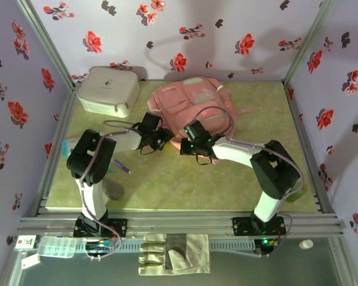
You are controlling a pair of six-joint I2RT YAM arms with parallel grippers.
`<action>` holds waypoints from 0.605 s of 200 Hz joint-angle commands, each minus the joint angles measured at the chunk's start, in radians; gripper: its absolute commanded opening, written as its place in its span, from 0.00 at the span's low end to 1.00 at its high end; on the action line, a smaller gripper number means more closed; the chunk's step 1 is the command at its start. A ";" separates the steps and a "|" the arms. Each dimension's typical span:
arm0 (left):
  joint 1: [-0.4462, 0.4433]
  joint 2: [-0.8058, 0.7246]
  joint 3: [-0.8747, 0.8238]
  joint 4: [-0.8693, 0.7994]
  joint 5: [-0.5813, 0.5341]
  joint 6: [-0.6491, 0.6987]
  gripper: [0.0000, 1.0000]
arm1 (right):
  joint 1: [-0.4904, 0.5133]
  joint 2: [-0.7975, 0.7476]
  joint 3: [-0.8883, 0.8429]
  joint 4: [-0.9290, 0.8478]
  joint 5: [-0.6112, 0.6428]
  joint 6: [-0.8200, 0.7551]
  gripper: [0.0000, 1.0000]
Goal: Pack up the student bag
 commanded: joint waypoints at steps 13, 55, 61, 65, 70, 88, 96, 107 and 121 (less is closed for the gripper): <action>-0.005 0.025 0.045 -0.005 -0.024 0.004 0.25 | 0.008 -0.018 0.005 -0.017 0.038 0.024 0.00; 0.000 -0.002 0.074 -0.067 -0.078 0.066 0.06 | 0.008 -0.094 -0.013 -0.209 0.237 0.042 0.00; 0.001 -0.008 0.077 -0.078 -0.085 0.076 0.06 | 0.008 -0.109 -0.019 -0.238 0.270 0.049 0.00; 0.002 -0.011 0.080 -0.084 -0.089 0.082 0.06 | 0.008 -0.118 -0.025 -0.258 0.293 0.055 0.00; 0.003 -0.017 0.082 -0.091 -0.093 0.089 0.05 | 0.008 -0.131 -0.029 -0.284 0.326 0.062 0.00; 0.009 -0.024 0.087 -0.106 -0.097 0.111 0.05 | 0.006 -0.165 -0.051 -0.359 0.434 0.088 0.00; 0.011 -0.020 0.093 -0.116 -0.097 0.117 0.06 | 0.004 -0.173 -0.058 -0.385 0.465 0.094 0.00; 0.012 -0.018 0.094 -0.122 -0.095 0.123 0.05 | 0.001 -0.174 -0.062 -0.395 0.472 0.086 0.00; 0.011 -0.017 0.093 -0.122 -0.094 0.125 0.05 | 0.000 -0.165 -0.056 -0.385 0.451 0.064 0.01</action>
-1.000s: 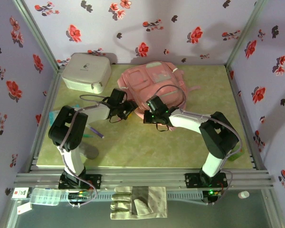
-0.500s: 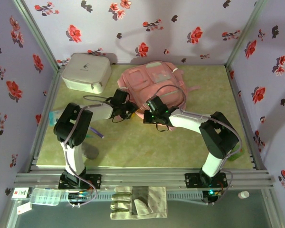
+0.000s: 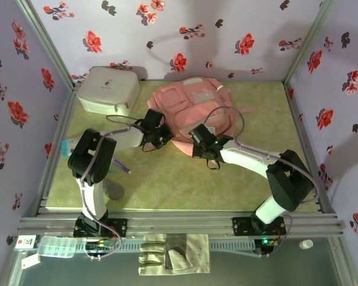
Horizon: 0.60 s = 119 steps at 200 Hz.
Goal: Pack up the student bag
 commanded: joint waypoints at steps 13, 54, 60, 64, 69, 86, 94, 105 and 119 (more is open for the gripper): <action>0.019 -0.024 0.025 -0.045 -0.066 0.046 0.06 | -0.011 0.008 0.001 -0.083 0.085 -0.014 0.03; 0.018 -0.034 0.025 -0.047 -0.061 0.050 0.06 | -0.011 0.059 0.032 -0.043 0.023 -0.061 0.11; 0.018 -0.035 0.025 -0.047 -0.060 0.052 0.06 | -0.009 0.065 0.037 -0.043 0.020 -0.066 0.12; 0.019 -0.035 0.025 -0.048 -0.060 0.052 0.06 | -0.010 0.068 0.040 -0.043 0.017 -0.071 0.13; 0.019 -0.036 0.024 -0.048 -0.061 0.053 0.07 | -0.011 0.072 0.043 -0.045 0.013 -0.074 0.14; 0.018 -0.037 0.024 -0.050 -0.059 0.055 0.07 | -0.010 0.083 0.054 -0.047 0.013 -0.075 0.17; 0.017 -0.036 0.025 -0.050 -0.059 0.055 0.07 | -0.010 0.088 0.059 -0.050 0.013 -0.075 0.18; 0.018 -0.037 0.026 -0.050 -0.059 0.056 0.07 | -0.010 0.091 0.061 -0.053 0.018 -0.070 0.19; 0.018 -0.037 0.026 -0.050 -0.059 0.056 0.07 | -0.009 0.097 0.066 -0.058 0.029 -0.068 0.15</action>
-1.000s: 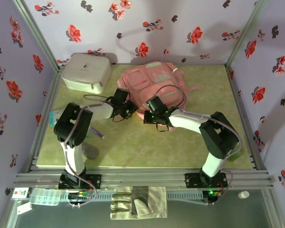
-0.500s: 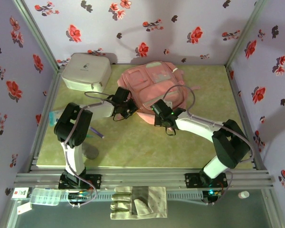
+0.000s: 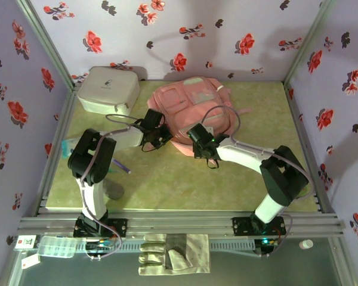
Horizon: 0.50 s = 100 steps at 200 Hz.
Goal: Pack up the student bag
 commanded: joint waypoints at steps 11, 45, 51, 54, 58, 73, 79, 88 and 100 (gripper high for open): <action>0.017 -0.039 0.022 -0.030 -0.043 0.032 0.07 | -0.006 0.026 0.027 -0.041 0.036 -0.003 0.10; 0.021 -0.039 0.025 -0.044 -0.054 0.047 0.05 | -0.006 -0.034 -0.001 -0.076 0.157 0.033 0.05; 0.023 -0.039 0.025 -0.047 -0.058 0.051 0.04 | -0.006 -0.055 -0.014 -0.081 0.185 0.043 0.05; 0.022 -0.040 0.025 -0.049 -0.061 0.054 0.04 | -0.007 -0.067 -0.020 -0.083 0.196 0.046 0.05; 0.024 -0.041 0.026 -0.052 -0.064 0.057 0.04 | -0.009 -0.081 -0.032 -0.085 0.212 0.051 0.05; 0.028 -0.044 0.026 -0.064 -0.076 0.072 0.04 | -0.025 -0.133 -0.075 -0.085 0.254 0.069 0.05; 0.028 -0.046 0.028 -0.070 -0.081 0.080 0.03 | -0.036 -0.153 -0.094 -0.082 0.258 0.075 0.05; 0.029 -0.048 0.033 -0.081 -0.085 0.093 0.03 | -0.059 -0.175 -0.119 -0.078 0.251 0.080 0.05; 0.029 -0.051 0.042 -0.093 -0.087 0.115 0.04 | -0.094 -0.192 -0.143 -0.075 0.225 0.076 0.05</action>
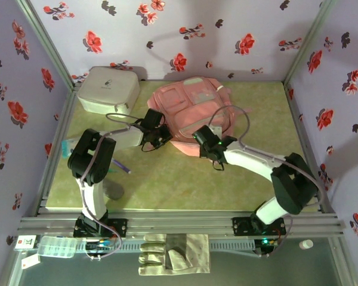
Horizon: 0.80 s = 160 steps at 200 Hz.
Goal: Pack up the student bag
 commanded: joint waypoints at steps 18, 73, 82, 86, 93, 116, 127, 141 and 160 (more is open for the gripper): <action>0.027 -0.050 0.053 -0.094 -0.081 0.108 0.03 | -0.090 -0.062 -0.060 -0.049 0.068 0.017 0.04; 0.030 -0.057 0.106 -0.239 -0.206 0.222 0.26 | -0.061 -0.027 -0.016 0.063 -0.163 -0.120 0.00; 0.030 -0.073 0.110 -0.263 -0.228 0.241 0.32 | -0.046 -0.014 -0.008 0.092 -0.210 -0.139 0.00; 0.030 -0.082 0.110 -0.271 -0.236 0.249 0.34 | -0.039 -0.009 -0.002 0.102 -0.231 -0.144 0.00; 0.030 -0.097 0.109 -0.288 -0.247 0.261 0.39 | -0.025 0.003 0.007 0.124 -0.261 -0.151 0.00; 0.030 -0.157 0.094 -0.329 -0.262 0.270 0.50 | 0.009 0.056 0.037 0.210 -0.359 -0.139 0.00; 0.030 -0.184 0.079 -0.338 -0.258 0.257 0.54 | 0.023 0.087 0.057 0.247 -0.397 -0.122 0.00; 0.030 -0.220 0.047 -0.339 -0.249 0.229 0.57 | 0.045 0.125 0.087 0.278 -0.427 -0.111 0.00; 0.030 -0.260 -0.004 -0.311 -0.213 0.178 0.60 | 0.072 0.169 0.132 0.296 -0.440 -0.101 0.00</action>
